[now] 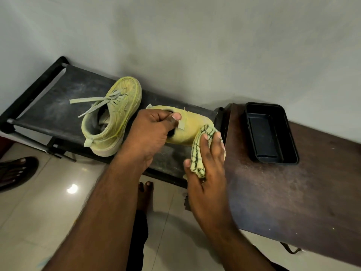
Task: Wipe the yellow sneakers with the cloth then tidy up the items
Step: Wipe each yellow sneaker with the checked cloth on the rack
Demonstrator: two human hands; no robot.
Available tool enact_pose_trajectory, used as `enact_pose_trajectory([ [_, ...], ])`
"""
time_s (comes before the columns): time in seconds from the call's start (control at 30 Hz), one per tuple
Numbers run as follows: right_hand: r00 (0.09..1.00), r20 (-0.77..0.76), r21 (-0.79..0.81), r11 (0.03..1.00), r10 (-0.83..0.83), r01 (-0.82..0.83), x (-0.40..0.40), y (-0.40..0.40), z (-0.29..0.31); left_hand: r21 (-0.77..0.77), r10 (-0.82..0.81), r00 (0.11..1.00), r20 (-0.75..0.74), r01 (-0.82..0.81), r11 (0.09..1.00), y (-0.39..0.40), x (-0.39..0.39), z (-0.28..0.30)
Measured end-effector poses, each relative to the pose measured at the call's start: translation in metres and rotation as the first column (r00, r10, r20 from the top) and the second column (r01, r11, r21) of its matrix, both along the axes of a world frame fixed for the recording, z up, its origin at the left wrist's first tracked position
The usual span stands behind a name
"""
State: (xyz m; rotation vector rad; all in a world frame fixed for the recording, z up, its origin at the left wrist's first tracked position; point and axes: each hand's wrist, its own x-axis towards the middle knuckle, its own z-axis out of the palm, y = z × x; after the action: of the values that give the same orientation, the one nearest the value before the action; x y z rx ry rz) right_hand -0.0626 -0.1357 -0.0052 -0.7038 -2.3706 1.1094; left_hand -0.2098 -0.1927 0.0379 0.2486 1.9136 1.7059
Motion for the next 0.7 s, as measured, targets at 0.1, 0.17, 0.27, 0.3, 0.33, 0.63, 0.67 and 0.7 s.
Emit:
enact_pose_trajectory([
  [0.1, 0.998, 0.032, -0.05, 0.997, -0.063, 0.064, -0.016, 0.015, 0.001, -0.015, -0.026, 0.999, -0.021, 0.026, 1.0, -0.003, 0.003, 0.001],
  [0.17, 0.978, 0.056, -0.208, 0.956, -0.201, 0.209, -0.026, 0.029, 0.006, -0.037, -0.046, 0.998, -0.043, 0.045, 0.998, -0.001, 0.007, -0.001],
  [0.27, 0.967, 0.052, -0.274, 0.927, -0.251, 0.255, -0.025, 0.024, 0.008, -0.042, -0.035, 0.999, -0.036, 0.034, 0.999, 0.001, 0.01, -0.002],
  [0.3, 0.973, 0.019, -0.251, 0.941, -0.229, 0.226, -0.022, 0.015, 0.007, -0.034, -0.015, 1.0, -0.022, 0.014, 0.999, 0.001, 0.009, -0.001],
  [0.33, 0.979, -0.011, -0.243, 0.95, -0.205, 0.196, -0.019, 0.006, 0.006, -0.032, 0.012, 1.0, -0.003, -0.012, 0.999, 0.001, 0.008, -0.001],
  [0.63, 0.929, -0.032, -0.557, 0.778, -0.369, 0.29, -0.029, -0.017, 0.014, -0.035, 0.077, 0.997, -0.018, -0.078, 0.996, 0.008, 0.012, 0.002],
  [0.67, 0.929, -0.033, -0.598, 0.752, -0.368, 0.277, -0.029, -0.023, 0.017, -0.03, 0.085, 0.996, -0.016, -0.085, 0.996, 0.007, 0.011, 0.003],
  [0.7, 0.929, -0.036, -0.633, 0.728, -0.367, 0.263, -0.029, -0.027, 0.019, -0.025, 0.096, 0.995, -0.002, -0.096, 0.995, 0.006, 0.009, 0.004],
])
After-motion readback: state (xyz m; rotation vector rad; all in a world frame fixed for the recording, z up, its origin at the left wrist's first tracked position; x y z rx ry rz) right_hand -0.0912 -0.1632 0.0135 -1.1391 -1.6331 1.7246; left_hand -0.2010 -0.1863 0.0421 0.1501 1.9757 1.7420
